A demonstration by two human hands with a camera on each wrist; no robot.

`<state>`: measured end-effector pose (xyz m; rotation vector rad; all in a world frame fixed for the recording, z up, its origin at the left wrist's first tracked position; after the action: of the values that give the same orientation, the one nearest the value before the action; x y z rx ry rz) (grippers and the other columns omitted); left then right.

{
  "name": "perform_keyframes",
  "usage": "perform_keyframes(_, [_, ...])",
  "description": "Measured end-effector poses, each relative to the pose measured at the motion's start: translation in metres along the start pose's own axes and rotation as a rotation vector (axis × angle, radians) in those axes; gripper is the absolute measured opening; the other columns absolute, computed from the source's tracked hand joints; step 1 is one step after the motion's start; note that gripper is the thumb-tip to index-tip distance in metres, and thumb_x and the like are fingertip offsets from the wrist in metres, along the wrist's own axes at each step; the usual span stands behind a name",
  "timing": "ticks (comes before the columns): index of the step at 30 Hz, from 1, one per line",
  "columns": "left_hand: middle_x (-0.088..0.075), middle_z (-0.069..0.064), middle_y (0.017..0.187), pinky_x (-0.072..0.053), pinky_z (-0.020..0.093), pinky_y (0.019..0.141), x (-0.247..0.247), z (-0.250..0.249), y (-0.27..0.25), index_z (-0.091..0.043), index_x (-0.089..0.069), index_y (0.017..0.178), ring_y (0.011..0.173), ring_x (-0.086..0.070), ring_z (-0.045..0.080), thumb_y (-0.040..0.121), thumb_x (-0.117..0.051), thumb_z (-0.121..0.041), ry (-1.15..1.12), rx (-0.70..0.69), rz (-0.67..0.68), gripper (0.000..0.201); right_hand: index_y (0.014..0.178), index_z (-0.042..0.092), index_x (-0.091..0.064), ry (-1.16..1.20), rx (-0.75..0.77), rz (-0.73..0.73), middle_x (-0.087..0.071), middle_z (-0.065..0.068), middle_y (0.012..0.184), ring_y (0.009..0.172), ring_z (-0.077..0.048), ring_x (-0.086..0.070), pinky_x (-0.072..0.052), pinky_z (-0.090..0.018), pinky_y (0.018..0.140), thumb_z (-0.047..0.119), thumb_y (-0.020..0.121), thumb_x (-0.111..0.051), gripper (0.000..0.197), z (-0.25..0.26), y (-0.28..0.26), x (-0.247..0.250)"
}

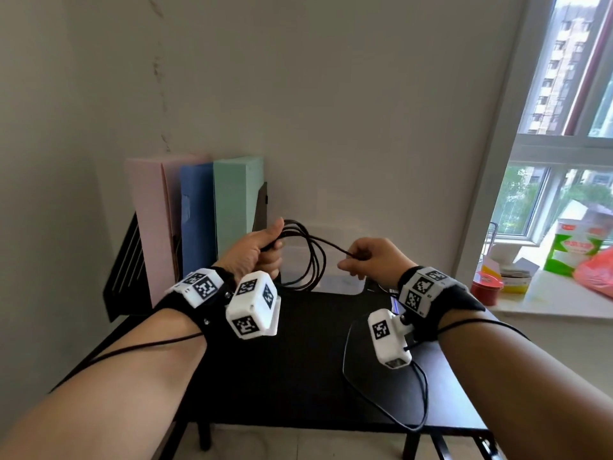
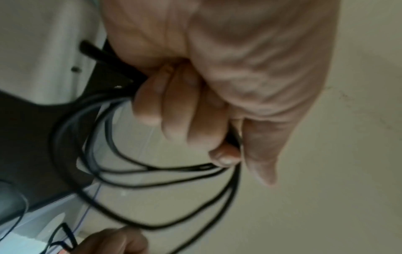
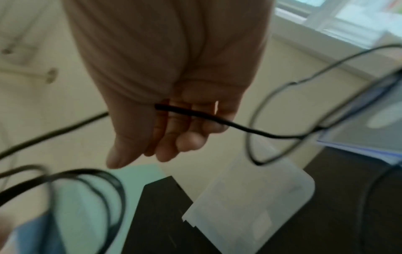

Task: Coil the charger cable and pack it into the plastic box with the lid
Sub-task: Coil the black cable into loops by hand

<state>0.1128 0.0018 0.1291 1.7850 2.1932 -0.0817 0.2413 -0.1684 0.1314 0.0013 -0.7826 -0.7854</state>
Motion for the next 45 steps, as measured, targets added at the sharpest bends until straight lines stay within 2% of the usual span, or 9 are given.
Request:
perform_keyframes(7, [-0.031, -0.008, 0.028, -0.031, 0.014, 0.032, 0.008, -0.009, -0.004, -0.02, -0.045, 0.045, 0.024, -0.028, 0.005, 0.043, -0.084, -0.047, -0.231, -0.042, 0.06, 0.047, 0.068, 0.018, -0.062, 0.205, -0.104, -0.019, -0.063, 0.006, 0.051, 0.05, -0.008, -0.056, -0.045, -0.029, 0.068, 0.016, 0.079, -0.074, 0.016, -0.033, -0.001, 0.009])
perform_keyframes(12, [-0.031, -0.006, 0.026, -0.028, 0.012, 0.031, 0.023, -0.014, -0.002, -0.021, -0.045, 0.042, 0.027, -0.017, 0.007, 0.041, -0.085, -0.041, -0.343, -0.083, 0.01, 0.044, 0.062, 0.029, -0.058, -0.602, -0.242, -0.076, -0.062, 0.014, 0.065, 0.079, -0.008, -0.055, -0.025, -0.038, 0.102, 0.045, 0.091, -0.047, 0.035, -0.043, -0.004, 0.011])
perform_keyframes(16, [-0.029, -0.006, 0.028, -0.026, 0.01, 0.03, 0.044, -0.011, 0.004, -0.021, -0.044, 0.042, 0.023, -0.026, 0.005, 0.087, -0.046, -0.045, -0.391, -0.074, -0.206, 0.051, 0.063, 0.013, -0.058, -0.049, -0.269, -0.012, -0.058, 0.002, 0.044, 0.051, -0.015, -0.059, -0.051, -0.021, 0.067, 0.03, 0.091, -0.058, 0.033, -0.051, -0.013, 0.007])
perform_keyframes(20, [-0.03, -0.007, 0.029, -0.025, 0.009, 0.031, 0.046, -0.005, 0.007, -0.021, -0.038, 0.056, 0.023, -0.027, 0.004, 0.094, -0.03, -0.047, -0.42, -0.064, -0.254, 0.047, 0.061, 0.008, -0.046, 0.399, -0.307, -0.123, -0.03, 0.0, 0.041, 0.028, -0.011, -0.029, -0.038, -0.026, 0.045, 0.031, 0.092, -0.057, 0.04, -0.043, -0.012, 0.006])
perform_keyframes(22, [-0.031, -0.007, 0.031, -0.027, 0.011, 0.032, 0.043, -0.004, 0.006, -0.021, -0.038, 0.06, 0.025, -0.028, 0.005, 0.09, -0.041, -0.044, -0.378, -0.052, -0.189, 0.039, 0.059, 0.007, -0.049, 0.244, -0.335, -0.22, -0.037, -0.004, 0.044, 0.032, -0.015, -0.037, -0.037, -0.025, 0.042, 0.034, 0.092, -0.056, 0.043, -0.037, -0.007, 0.013])
perform_keyframes(25, [-0.033, -0.007, 0.034, -0.029, 0.013, 0.033, 0.03, -0.004, 0.006, -0.02, -0.048, 0.053, 0.027, -0.03, 0.006, 0.065, -0.071, -0.038, -0.343, -0.04, -0.05, 0.032, 0.071, 0.004, -0.063, -0.31, -0.32, -0.253, -0.063, -0.014, 0.075, 0.074, -0.032, -0.063, -0.049, -0.033, 0.067, 0.035, 0.09, -0.051, 0.038, -0.02, -0.004, 0.019])
perform_keyframes(32, [-0.032, -0.009, 0.034, -0.022, 0.015, 0.036, -0.001, -0.001, 0.015, -0.019, -0.041, 0.063, 0.027, -0.026, 0.004, 0.096, -0.03, -0.037, -0.27, -0.072, -0.079, 0.04, 0.096, 0.016, -0.067, -0.891, -0.203, 0.0, -0.068, -0.008, 0.105, 0.096, -0.03, -0.065, -0.048, -0.032, 0.074, 0.022, 0.083, -0.049, 0.023, 0.016, -0.003, -0.023])
perform_keyframes(39, [-0.043, -0.006, 0.047, -0.027, 0.019, 0.04, -0.021, 0.008, 0.012, -0.014, -0.05, 0.075, 0.037, -0.026, 0.007, 0.095, -0.033, -0.03, -0.085, -0.047, -0.025, 0.03, 0.096, 0.013, -0.064, -1.006, 0.031, 0.311, -0.067, -0.007, 0.103, 0.098, -0.027, -0.062, -0.046, -0.033, 0.073, 0.043, 0.093, -0.046, 0.035, 0.034, -0.005, -0.055])
perform_keyframes(45, [-0.051, 0.001, 0.063, -0.026, 0.019, 0.045, -0.035, 0.012, 0.011, -0.015, -0.045, 0.074, 0.043, -0.028, 0.01, 0.097, -0.032, -0.022, 0.205, -0.111, -0.061, 0.027, 0.11, 0.014, -0.065, -0.825, 0.218, 0.332, -0.067, -0.008, 0.113, 0.105, -0.027, -0.06, -0.047, -0.036, 0.089, 0.026, 0.093, -0.049, 0.026, 0.057, -0.011, -0.061])
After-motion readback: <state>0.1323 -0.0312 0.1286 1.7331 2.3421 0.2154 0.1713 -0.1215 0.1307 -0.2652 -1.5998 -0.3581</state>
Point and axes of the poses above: each hand's wrist, its own y-axis towards the middle knuckle, its own x-axis out of the back of the hand, z = x × y, the point moved 5 cm from there along y, towards the middle knuckle
